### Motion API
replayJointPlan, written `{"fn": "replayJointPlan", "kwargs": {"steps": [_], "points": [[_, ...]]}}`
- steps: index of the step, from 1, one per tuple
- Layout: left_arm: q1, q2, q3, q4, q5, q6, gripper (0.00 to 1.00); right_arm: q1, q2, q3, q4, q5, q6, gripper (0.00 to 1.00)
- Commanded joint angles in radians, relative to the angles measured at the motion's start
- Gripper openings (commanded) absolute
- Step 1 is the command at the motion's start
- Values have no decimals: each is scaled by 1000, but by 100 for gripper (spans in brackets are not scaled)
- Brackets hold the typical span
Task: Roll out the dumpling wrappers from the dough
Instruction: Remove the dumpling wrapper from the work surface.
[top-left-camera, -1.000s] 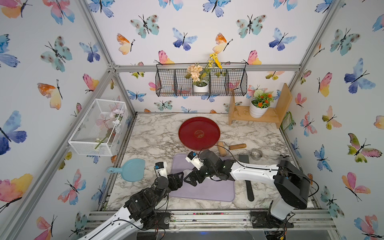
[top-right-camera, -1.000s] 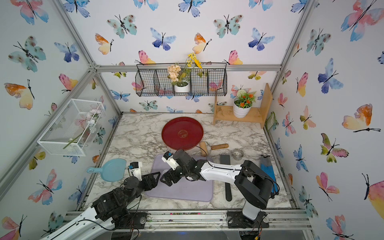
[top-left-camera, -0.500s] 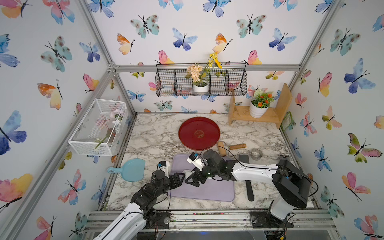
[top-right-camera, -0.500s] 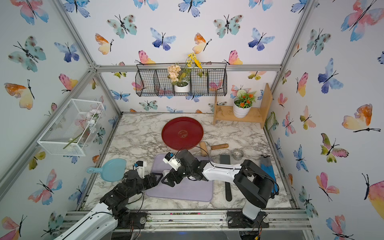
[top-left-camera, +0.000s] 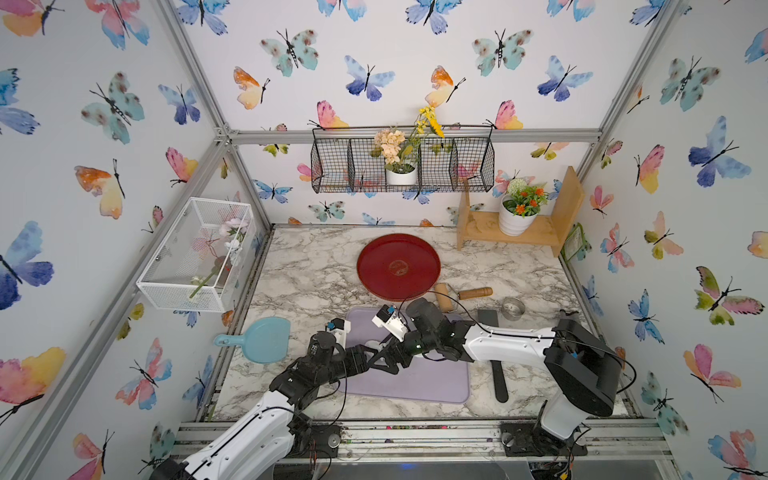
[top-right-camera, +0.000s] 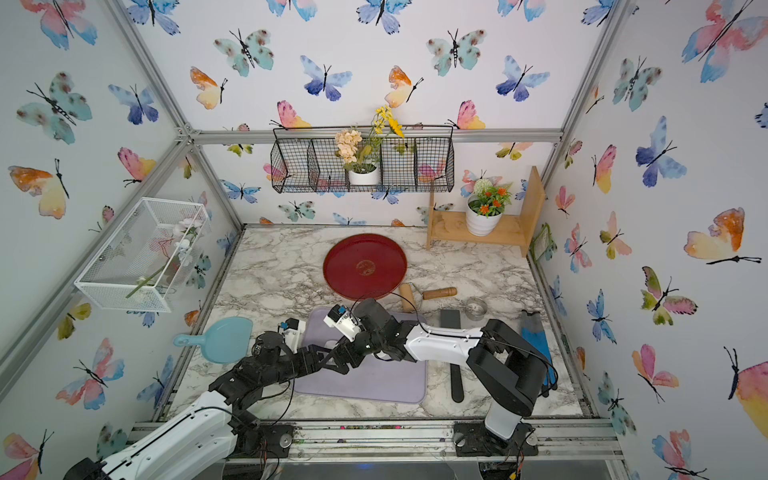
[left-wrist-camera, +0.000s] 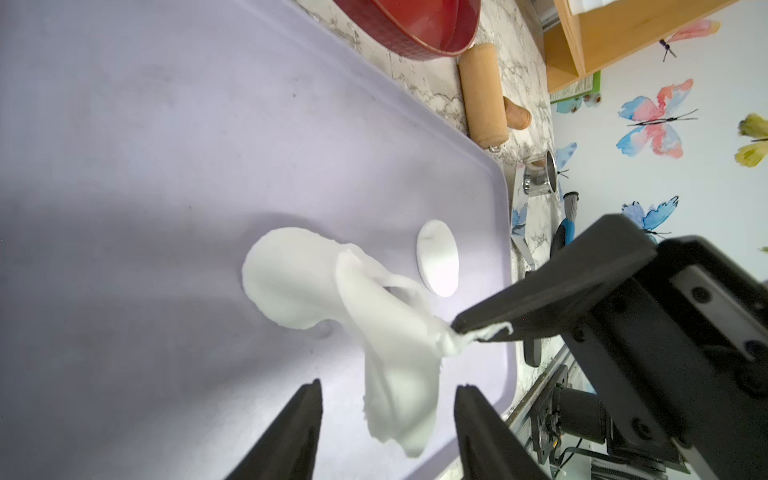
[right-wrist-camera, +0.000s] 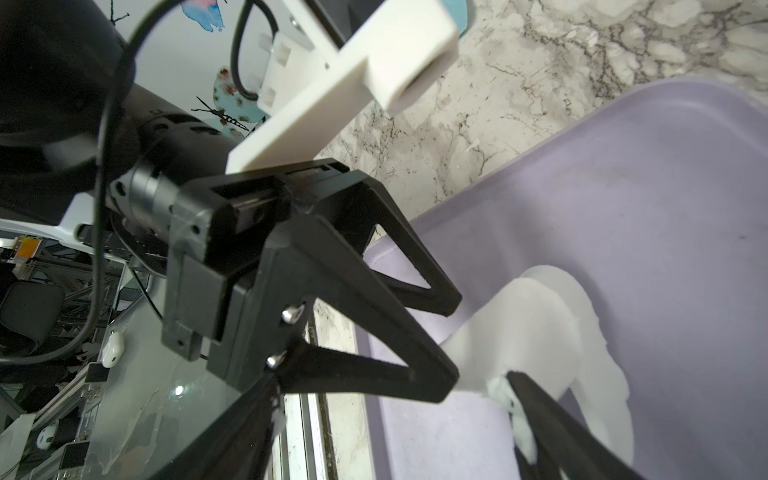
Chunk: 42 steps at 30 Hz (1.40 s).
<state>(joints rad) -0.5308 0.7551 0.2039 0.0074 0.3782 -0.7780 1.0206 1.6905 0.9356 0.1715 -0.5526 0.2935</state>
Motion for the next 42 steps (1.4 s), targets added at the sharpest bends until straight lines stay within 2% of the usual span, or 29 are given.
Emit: {"fn": "replayJointPlan", "kwargs": {"steps": [1, 8, 11, 17, 20, 25, 35, 42], "points": [[1, 25, 14, 49, 50, 20, 47, 3, 18, -4, 13, -27, -15, 86], [1, 27, 10, 60, 50, 20, 36, 3, 17, -2, 6, -6, -11, 86], [2, 27, 5, 64, 48, 17, 29, 3, 20, 3, 0, -2, -11, 86], [0, 19, -2, 63, 41, 13, 23, 3, 17, 9, -7, 8, -7, 86], [1, 13, -3, 54, 36, 14, 22, 3, 17, 15, -25, 32, -2, 86], [1, -9, -2, 32, 15, 11, 22, 3, 28, 36, -109, 160, 8, 91], [2, -43, -9, -4, -12, 6, 20, 3, -11, -6, -93, 214, 41, 96], [3, -62, 0, -25, -34, 6, 20, 3, -27, -3, -139, 255, 12, 98]]}}
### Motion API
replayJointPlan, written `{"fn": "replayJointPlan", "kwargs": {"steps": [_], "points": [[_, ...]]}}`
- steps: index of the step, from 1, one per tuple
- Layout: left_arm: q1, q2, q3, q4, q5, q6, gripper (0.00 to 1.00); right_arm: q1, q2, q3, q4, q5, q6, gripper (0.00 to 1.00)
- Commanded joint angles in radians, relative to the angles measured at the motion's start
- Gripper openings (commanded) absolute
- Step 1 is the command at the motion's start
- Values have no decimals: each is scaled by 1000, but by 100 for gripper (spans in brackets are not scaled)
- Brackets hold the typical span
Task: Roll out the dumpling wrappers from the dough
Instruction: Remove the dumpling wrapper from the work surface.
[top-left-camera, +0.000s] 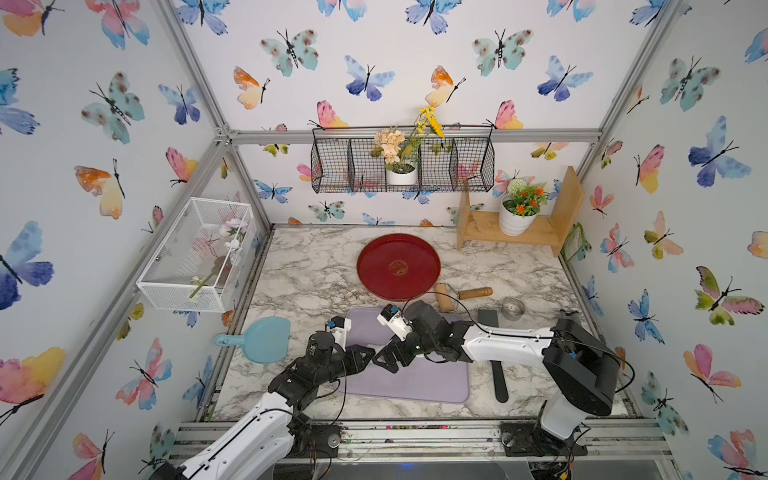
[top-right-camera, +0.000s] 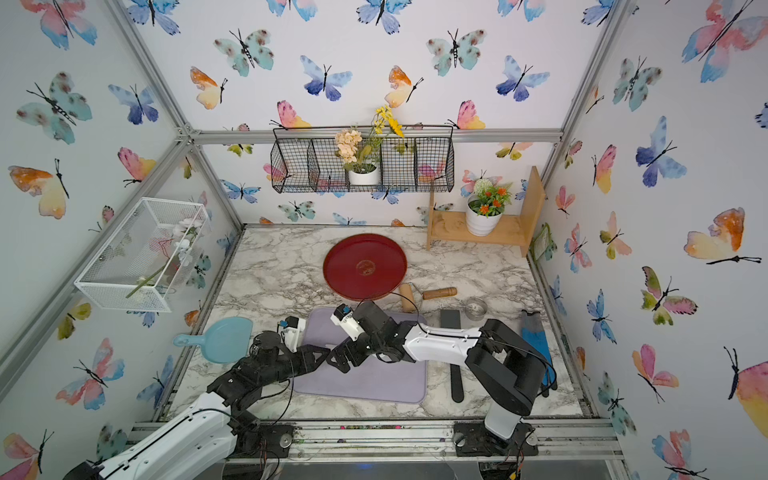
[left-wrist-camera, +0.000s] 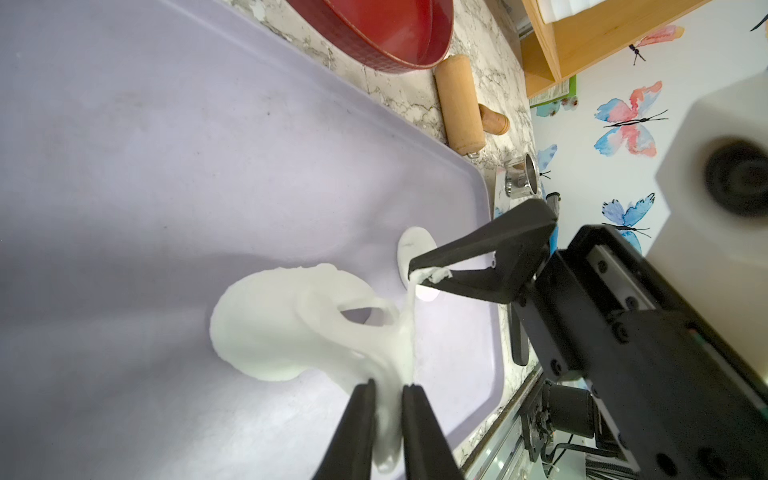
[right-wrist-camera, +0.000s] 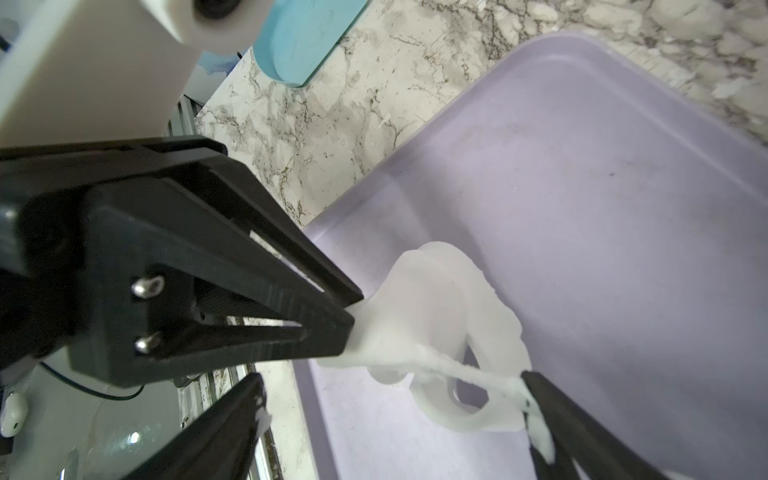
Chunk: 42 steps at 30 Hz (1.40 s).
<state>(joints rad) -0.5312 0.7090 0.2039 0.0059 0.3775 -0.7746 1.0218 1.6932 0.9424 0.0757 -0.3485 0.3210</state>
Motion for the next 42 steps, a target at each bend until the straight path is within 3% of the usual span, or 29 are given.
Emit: {"fn": "replayJointPlan", "kwargs": {"steps": [1, 8, 18, 22, 36, 40, 42], "points": [[2, -19, 1, -24, -35, 1, 20, 1, -32, -9, -51, 55, -19, 98], [8, -34, 6, -45, -49, 2, 20, -2, -112, -34, -62, 114, -22, 98], [9, -18, 3, -37, -55, 2, 20, -2, -237, -9, 44, -173, 41, 97], [10, -13, 2, -30, -57, 2, 20, -2, -284, 29, 71, -208, 64, 96], [12, -9, 8, -39, -65, 3, 23, -2, -432, 141, 16, 20, 27, 98], [14, -24, 26, -68, -82, 2, 53, -2, -441, 119, -48, 159, 42, 98], [14, -31, 35, -76, -86, 3, 56, -2, -448, 104, -89, 250, 57, 99]]}}
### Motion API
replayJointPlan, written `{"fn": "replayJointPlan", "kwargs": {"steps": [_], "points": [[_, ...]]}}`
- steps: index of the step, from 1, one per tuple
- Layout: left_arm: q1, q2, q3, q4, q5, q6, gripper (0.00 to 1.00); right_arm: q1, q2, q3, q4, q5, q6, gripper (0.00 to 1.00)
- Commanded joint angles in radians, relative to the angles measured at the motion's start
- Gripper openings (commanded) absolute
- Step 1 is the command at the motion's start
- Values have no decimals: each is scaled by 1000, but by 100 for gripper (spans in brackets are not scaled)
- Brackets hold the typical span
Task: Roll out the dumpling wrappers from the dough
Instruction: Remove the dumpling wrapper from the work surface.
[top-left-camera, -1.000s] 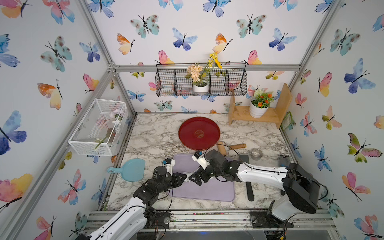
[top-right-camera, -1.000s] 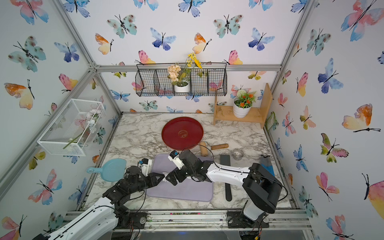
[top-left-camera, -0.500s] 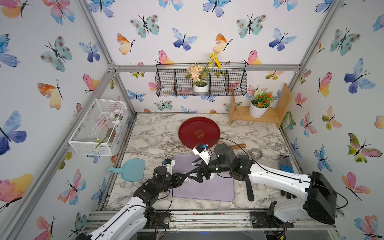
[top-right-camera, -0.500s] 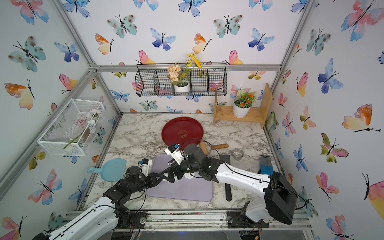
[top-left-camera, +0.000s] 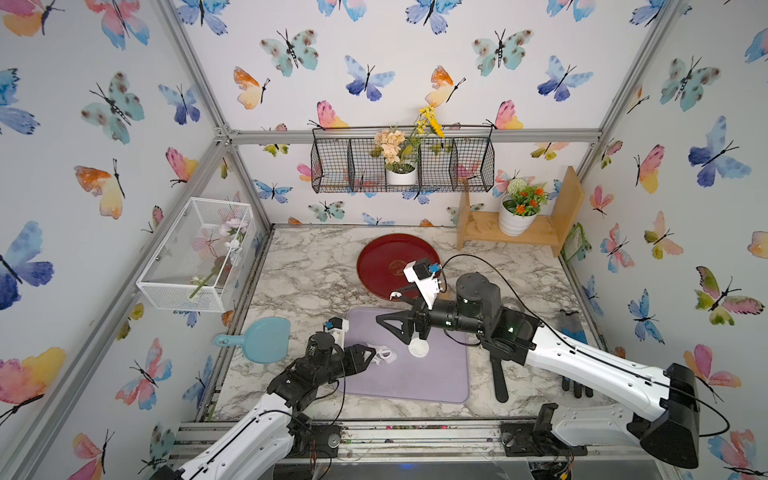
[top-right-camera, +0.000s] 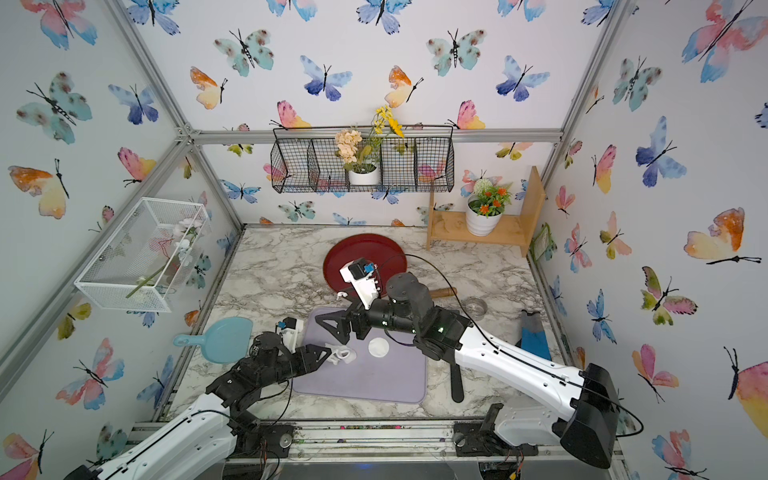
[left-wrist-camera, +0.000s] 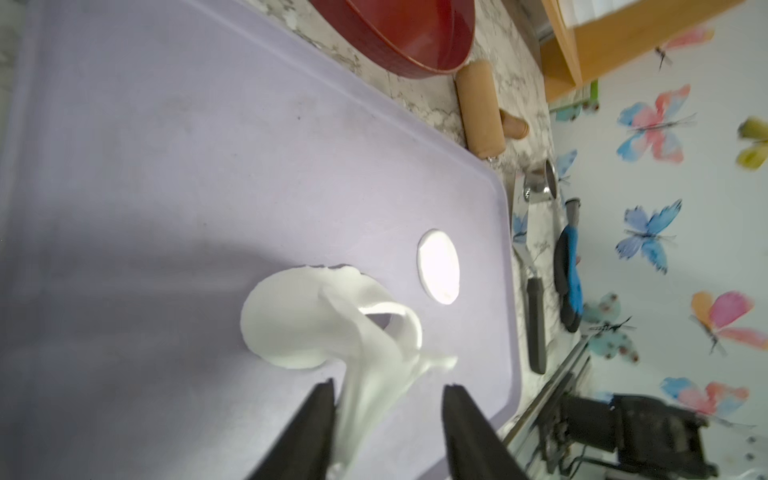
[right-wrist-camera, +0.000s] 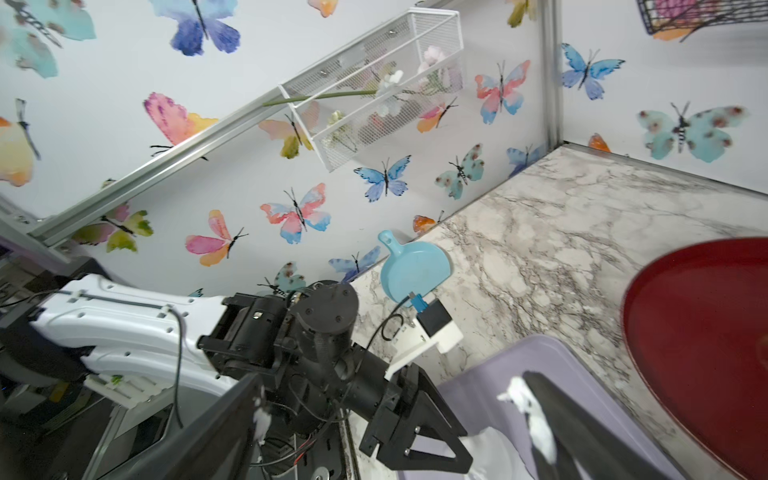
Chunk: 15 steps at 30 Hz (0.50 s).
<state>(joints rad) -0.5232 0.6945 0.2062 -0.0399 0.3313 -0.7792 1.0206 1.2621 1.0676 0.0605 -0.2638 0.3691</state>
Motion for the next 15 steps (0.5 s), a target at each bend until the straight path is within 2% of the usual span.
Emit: {"fn": "replayJointPlan", "kwargs": {"steps": [1, 6, 11, 12, 15], "points": [[7, -19, 33, -34, -40, 6, 56, -1, -23, -33, -88, 206, 19, 99], [8, -30, 57, -79, -59, 8, 61, -1, -76, -117, -96, 331, 53, 98], [6, -54, 116, -221, -163, 9, 76, -1, -97, -162, -175, 430, 121, 99], [6, -69, 130, -254, -192, 4, 81, -1, -93, -160, -220, 468, 151, 98], [8, -112, 154, -295, -240, -10, 88, -8, -75, -151, -348, 526, 226, 99]]}}
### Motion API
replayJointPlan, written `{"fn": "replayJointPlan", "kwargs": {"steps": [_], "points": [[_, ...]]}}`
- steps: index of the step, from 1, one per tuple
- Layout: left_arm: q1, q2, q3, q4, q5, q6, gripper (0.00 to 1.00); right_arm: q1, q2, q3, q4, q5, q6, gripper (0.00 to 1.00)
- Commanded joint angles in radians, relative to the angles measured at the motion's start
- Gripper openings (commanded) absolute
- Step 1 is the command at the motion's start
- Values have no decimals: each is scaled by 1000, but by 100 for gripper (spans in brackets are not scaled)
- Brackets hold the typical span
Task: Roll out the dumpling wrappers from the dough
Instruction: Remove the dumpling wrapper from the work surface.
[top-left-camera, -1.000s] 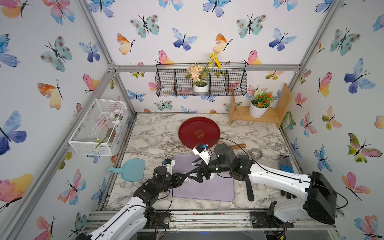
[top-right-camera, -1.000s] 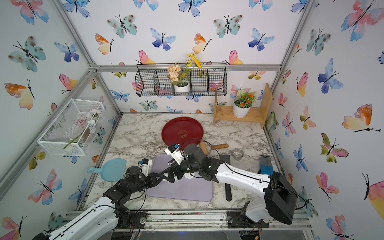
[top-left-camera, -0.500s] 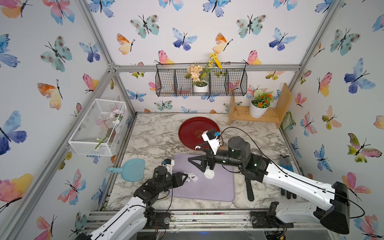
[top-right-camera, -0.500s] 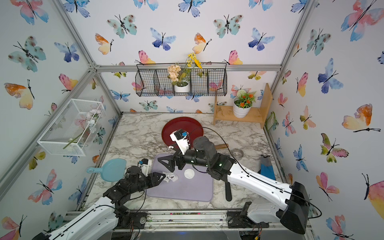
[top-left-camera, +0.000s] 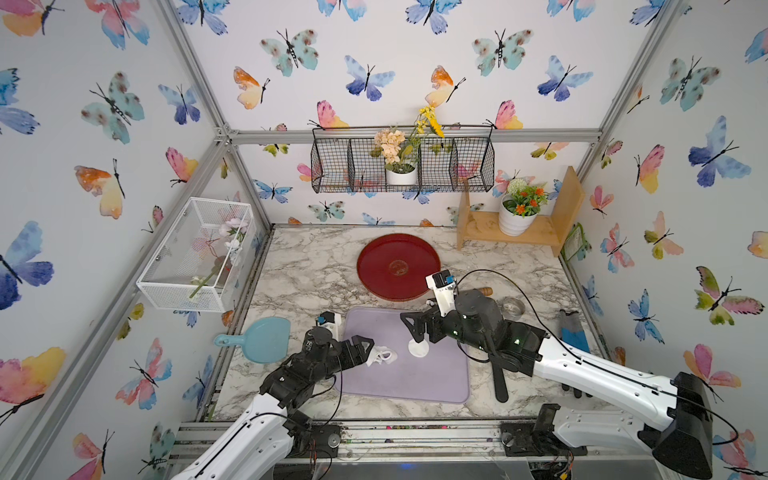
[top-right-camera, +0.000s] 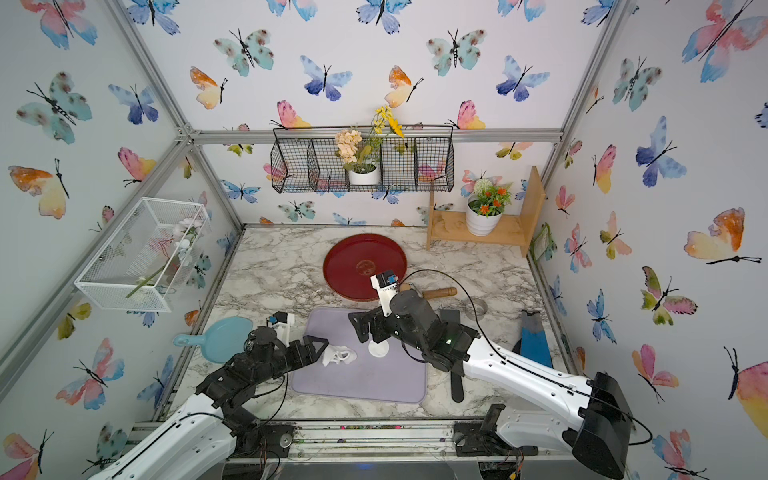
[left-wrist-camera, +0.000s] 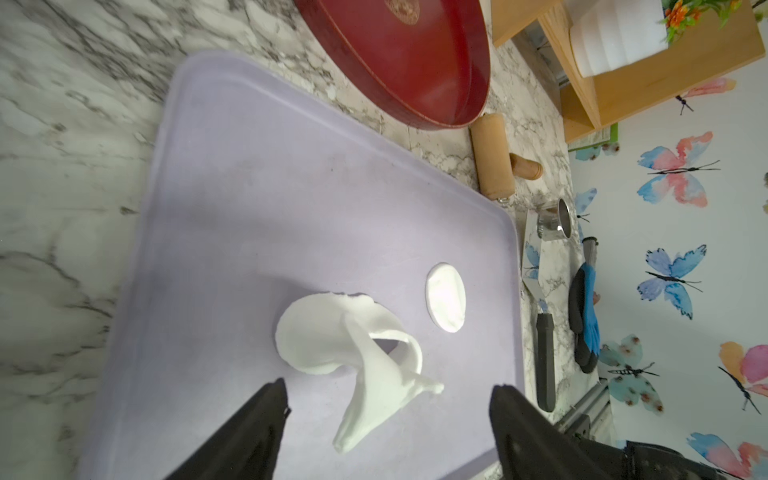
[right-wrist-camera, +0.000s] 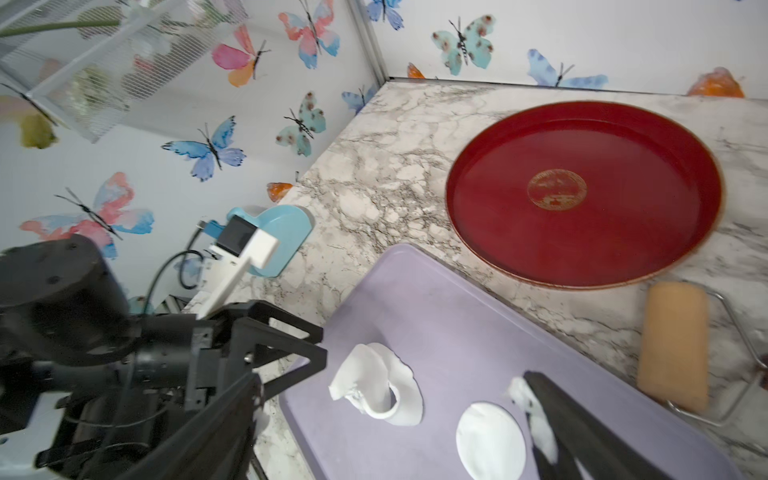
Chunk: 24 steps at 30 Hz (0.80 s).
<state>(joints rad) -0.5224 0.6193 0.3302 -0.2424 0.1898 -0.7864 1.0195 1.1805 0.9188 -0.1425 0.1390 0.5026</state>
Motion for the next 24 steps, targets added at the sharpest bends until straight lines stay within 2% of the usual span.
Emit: {"fn": "replayJointPlan", "kwargs": {"steps": [1, 6, 11, 18, 24], "points": [[7, -55, 33, -93, -111, -9, 92, -15, 15, 0, -194, 131, 126, 99], [6, -112, 34, -56, -122, -14, 94, -59, 17, -3, -435, 172, 293, 97], [6, -102, 38, -26, -110, 3, 95, -73, -35, -50, -620, 220, 479, 96], [6, -50, 57, 3, -95, 59, 96, -126, -112, -113, -793, 210, 683, 88], [6, -27, 74, 15, -72, 98, 96, -156, -98, -198, -824, 202, 760, 87]]}}
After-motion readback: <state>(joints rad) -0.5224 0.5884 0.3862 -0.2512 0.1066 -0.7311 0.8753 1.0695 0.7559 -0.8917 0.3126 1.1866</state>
